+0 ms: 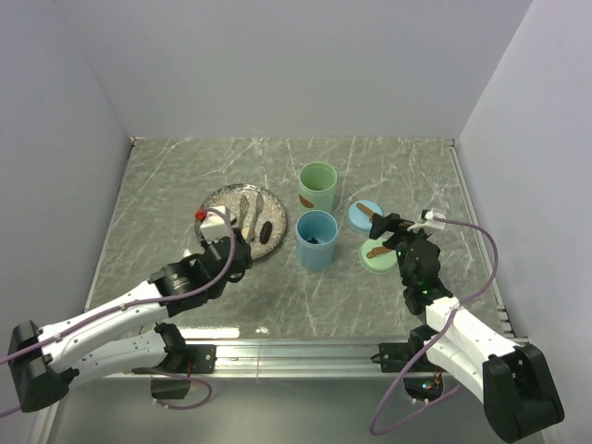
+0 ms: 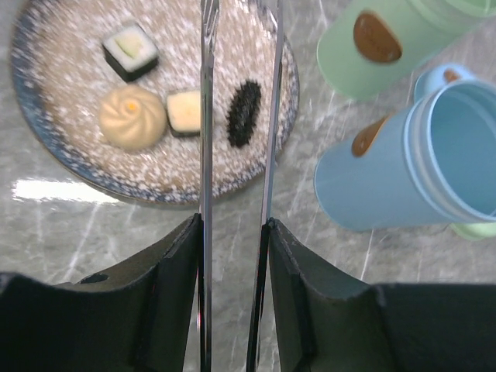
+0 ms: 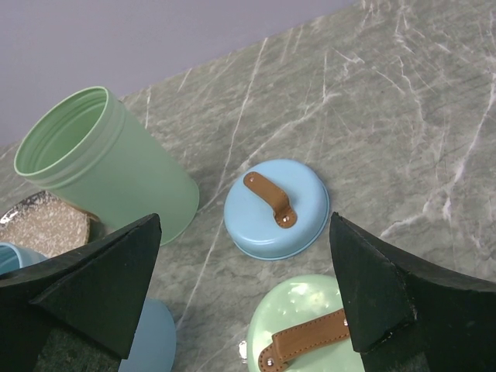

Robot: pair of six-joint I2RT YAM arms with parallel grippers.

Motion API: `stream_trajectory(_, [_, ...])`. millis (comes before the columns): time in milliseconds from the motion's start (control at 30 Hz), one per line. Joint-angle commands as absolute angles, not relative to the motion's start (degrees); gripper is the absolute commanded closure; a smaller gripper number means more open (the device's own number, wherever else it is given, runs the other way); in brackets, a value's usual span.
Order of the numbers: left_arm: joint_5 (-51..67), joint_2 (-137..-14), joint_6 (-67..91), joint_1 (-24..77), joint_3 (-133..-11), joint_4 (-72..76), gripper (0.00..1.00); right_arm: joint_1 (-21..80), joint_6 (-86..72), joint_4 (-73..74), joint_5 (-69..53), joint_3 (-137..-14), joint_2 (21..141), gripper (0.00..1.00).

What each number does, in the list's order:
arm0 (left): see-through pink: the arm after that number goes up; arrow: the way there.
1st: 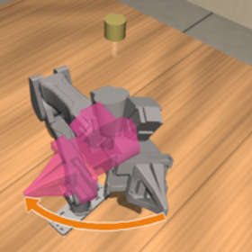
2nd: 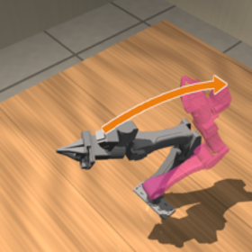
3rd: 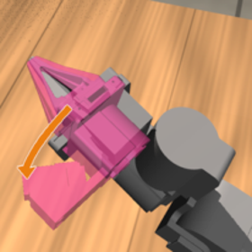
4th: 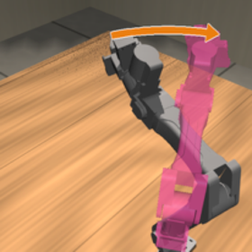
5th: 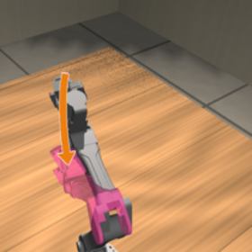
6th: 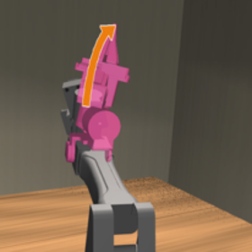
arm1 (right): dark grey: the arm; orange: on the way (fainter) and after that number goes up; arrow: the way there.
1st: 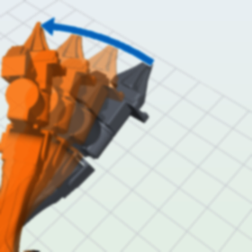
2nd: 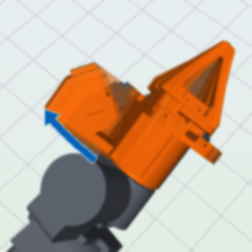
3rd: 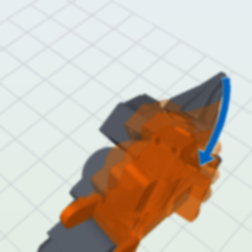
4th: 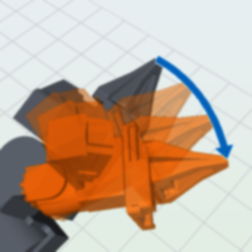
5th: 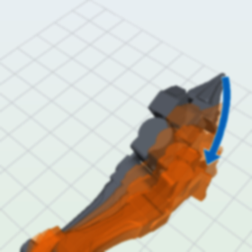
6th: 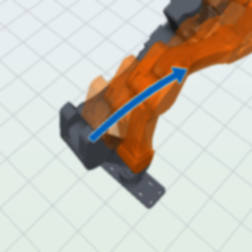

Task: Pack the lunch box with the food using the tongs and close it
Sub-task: Pick up the food using the clamp

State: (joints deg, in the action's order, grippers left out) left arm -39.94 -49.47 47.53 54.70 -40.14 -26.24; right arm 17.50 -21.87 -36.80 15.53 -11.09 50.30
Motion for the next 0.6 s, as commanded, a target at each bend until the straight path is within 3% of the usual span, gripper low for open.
stream_trajectory(0, [-35.9, -53.1, 46.6, 54.8, -39.7, -20.2, 0.56, 17.8, -22.0, -38.1, 16.2, -12.7, 48.5, 0.04])
stream_trajectory(567, [-31.7, -59.9, 49.1, 54.9, -36.5, -17.8, 0.56, 17.9, -21.8, -36.7, 17.1, -12.0, 46.0, 0.04])
